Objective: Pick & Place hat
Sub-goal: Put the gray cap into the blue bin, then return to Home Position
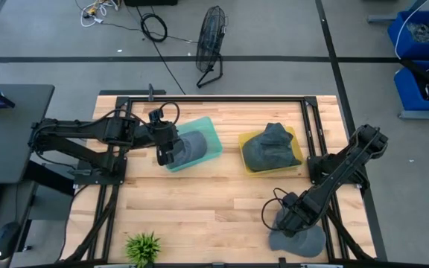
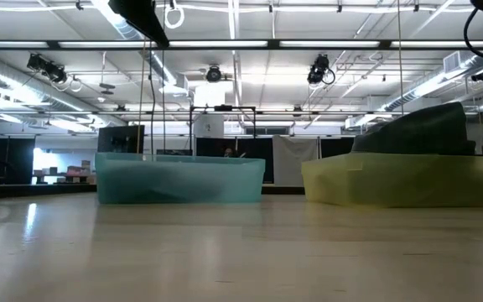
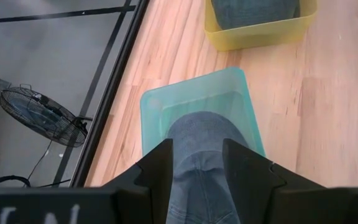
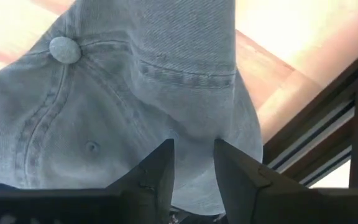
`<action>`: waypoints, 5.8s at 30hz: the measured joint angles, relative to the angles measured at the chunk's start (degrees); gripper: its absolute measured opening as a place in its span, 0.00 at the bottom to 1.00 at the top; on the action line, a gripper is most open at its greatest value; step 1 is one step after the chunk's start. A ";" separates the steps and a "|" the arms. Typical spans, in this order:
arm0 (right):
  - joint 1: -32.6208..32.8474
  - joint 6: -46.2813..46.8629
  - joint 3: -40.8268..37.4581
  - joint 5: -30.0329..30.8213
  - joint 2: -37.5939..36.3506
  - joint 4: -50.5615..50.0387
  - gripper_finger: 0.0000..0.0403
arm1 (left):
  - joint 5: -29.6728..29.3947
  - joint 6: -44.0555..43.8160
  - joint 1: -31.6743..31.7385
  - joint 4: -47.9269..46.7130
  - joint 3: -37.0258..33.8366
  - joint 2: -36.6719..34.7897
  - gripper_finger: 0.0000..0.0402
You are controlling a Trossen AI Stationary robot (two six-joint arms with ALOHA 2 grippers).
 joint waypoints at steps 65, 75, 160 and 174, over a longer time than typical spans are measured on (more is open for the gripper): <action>-50.09 -100.63 25.86 34.79 13.79 38.91 0.00 | -1.11 3.05 0.00 -1.50 0.07 -13.05 0.35; -55.81 -101.09 25.86 28.54 23.85 41.35 0.02 | -1.11 3.02 -0.02 -3.03 0.07 -13.18 0.35; -39.87 -101.42 -23.91 41.70 -49.97 47.47 0.01 | 3.97 4.77 -0.04 34.90 -42.51 -61.25 0.35; -39.87 -105.62 -49.40 38.90 -76.50 63.95 0.01 | 5.84 4.50 -0.07 49.24 -58.18 -67.97 0.35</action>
